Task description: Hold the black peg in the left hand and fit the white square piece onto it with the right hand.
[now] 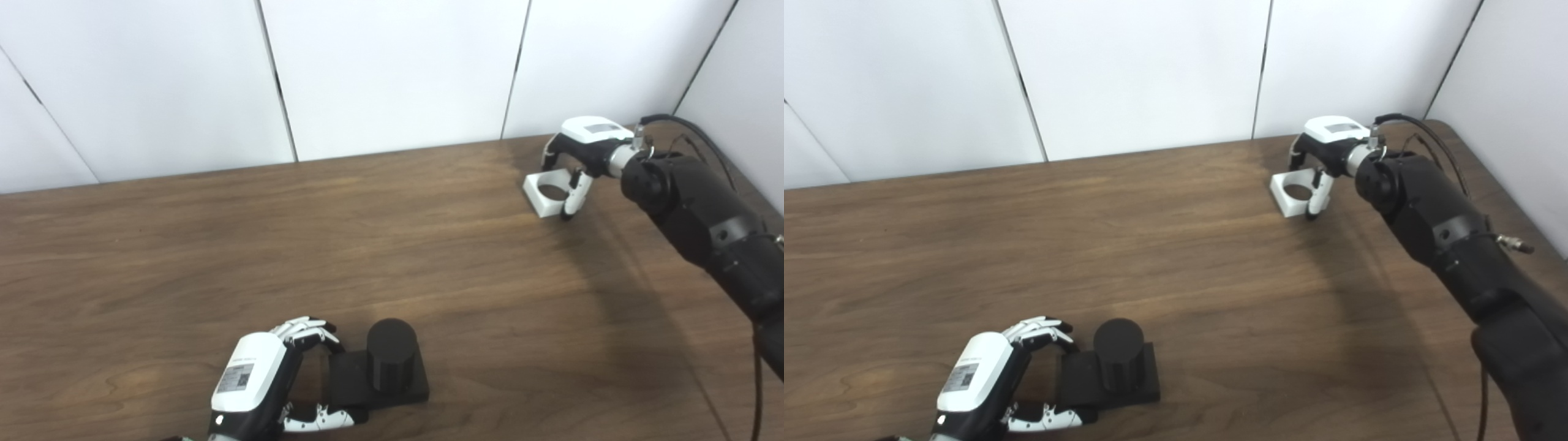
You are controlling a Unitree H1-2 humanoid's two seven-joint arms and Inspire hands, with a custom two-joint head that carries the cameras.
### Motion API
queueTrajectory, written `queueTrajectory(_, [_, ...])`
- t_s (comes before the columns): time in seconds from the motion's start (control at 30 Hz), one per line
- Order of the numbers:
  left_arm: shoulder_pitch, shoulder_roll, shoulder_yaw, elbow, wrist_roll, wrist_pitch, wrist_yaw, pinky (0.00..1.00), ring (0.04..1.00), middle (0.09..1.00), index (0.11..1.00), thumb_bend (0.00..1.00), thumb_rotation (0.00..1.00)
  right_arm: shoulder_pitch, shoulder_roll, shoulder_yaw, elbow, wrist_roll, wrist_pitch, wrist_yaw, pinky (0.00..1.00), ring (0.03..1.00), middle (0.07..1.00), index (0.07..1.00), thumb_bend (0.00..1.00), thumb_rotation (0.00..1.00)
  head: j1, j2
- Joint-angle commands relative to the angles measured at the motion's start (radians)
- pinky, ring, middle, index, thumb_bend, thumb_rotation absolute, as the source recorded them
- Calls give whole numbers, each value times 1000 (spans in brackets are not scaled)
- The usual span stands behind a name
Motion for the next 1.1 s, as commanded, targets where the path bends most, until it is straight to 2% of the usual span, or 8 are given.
queueTrajectory(0.0, [35,-1,-27,26,5,23,-60,739,821,763,489,506,50,-24,-29,-32,-115,18,-7,20,777,841,737,485,521,125,3,0])
queueTrajectory(0.23, [33,-15,-29,29,15,31,-66,741,823,764,489,506,50,46,-32,-55,-480,44,34,179,784,839,747,486,521,126,18,2])
queueTrajectory(0.37, [28,-21,-32,28,27,45,-77,748,827,767,489,506,51,69,-10,-61,-682,82,84,290,771,834,746,485,521,125,20,3])
queueTrajectory(0.47, [25,-25,-34,28,29,51,-79,749,827,766,489,506,51,75,18,-56,-792,107,124,356,778,827,739,484,521,126,31,5])
queueTrajectory(0.7, [17,-24,-40,20,36,77,-101,762,832,772,490,504,53,57,93,-40,-972,135,227,492,765,812,728,483,520,125,43,10])
queueTrajectory(0.87, [14,-29,-39,15,34,82,-112,762,829,769,490,504,52,43,133,-47,-1021,192,236,520,727,793,709,482,521,125,44,14])
queueTrajectory(1.07, [11,-30,-40,20,35,79,-112,757,826,766,490,504,52,35,152,-31,-1073,211,277,559,720,792,703,482,521,125,44,17])
